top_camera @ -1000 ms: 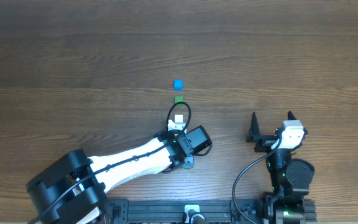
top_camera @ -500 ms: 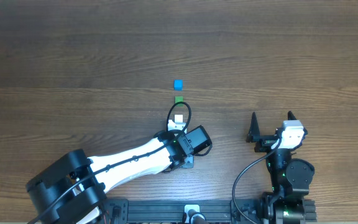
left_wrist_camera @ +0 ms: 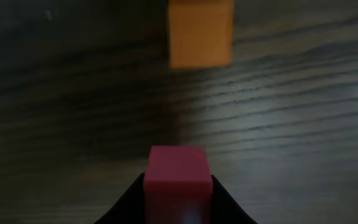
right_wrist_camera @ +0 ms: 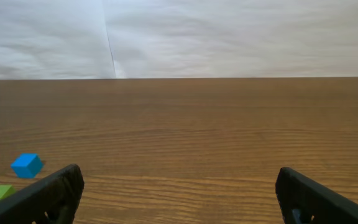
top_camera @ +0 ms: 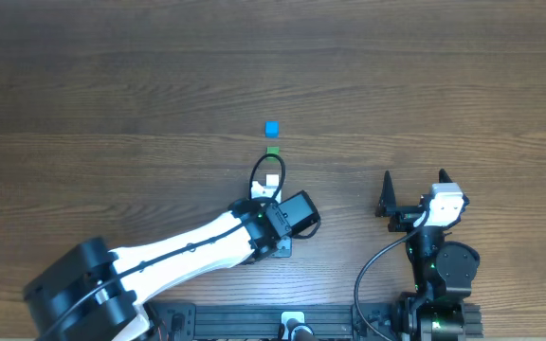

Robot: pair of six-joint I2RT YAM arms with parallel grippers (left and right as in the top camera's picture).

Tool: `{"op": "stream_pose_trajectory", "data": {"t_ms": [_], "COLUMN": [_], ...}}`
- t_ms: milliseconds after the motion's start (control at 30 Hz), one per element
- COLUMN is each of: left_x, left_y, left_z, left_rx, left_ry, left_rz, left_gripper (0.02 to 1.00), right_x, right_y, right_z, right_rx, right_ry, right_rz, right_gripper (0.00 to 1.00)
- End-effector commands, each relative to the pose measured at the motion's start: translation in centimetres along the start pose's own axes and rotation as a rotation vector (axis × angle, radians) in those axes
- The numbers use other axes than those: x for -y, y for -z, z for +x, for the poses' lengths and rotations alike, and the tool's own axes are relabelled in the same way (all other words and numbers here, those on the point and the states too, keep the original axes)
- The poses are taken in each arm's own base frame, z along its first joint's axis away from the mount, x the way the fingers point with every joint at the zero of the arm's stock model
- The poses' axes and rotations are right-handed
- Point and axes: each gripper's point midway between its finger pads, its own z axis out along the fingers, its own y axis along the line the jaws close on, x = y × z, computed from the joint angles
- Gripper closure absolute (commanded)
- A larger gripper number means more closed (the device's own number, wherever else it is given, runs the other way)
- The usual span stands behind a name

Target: Stack Cubes

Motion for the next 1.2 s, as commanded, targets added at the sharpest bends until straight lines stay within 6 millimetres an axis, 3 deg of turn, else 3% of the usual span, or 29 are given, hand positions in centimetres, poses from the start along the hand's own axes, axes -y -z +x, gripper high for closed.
{"op": "stream_pose_trajectory", "data": {"t_ms": [33, 267, 600, 1200], "left_x": [1.7, 2.1, 2.4, 1.4], "left_y": [4.4, 7.8, 7.0, 2.4], "left_z": [-3.0, -7.2, -12.6, -12.6], "left_rx": [0.094, 0.142, 0.143, 0.040], "left_ry": [0.019, 0.047, 0.075, 0.081], "left_rz": [0.047, 0.074, 0.047, -0.031], "left_gripper": [0.980, 0.978, 0.978, 0.980], "right_x": [0.0, 0.0, 0.0, 0.0], "right_y": [0.0, 0.0, 0.0, 0.0], "right_z": [0.2, 0.2, 0.2, 0.2], "right_rx": [0.001, 0.001, 0.001, 0.001], "right_ry": [0.002, 0.002, 0.002, 0.002], "right_rz": [0.002, 0.002, 0.002, 0.002], "right_gripper": [0.007, 0.009, 0.009, 0.007]}}
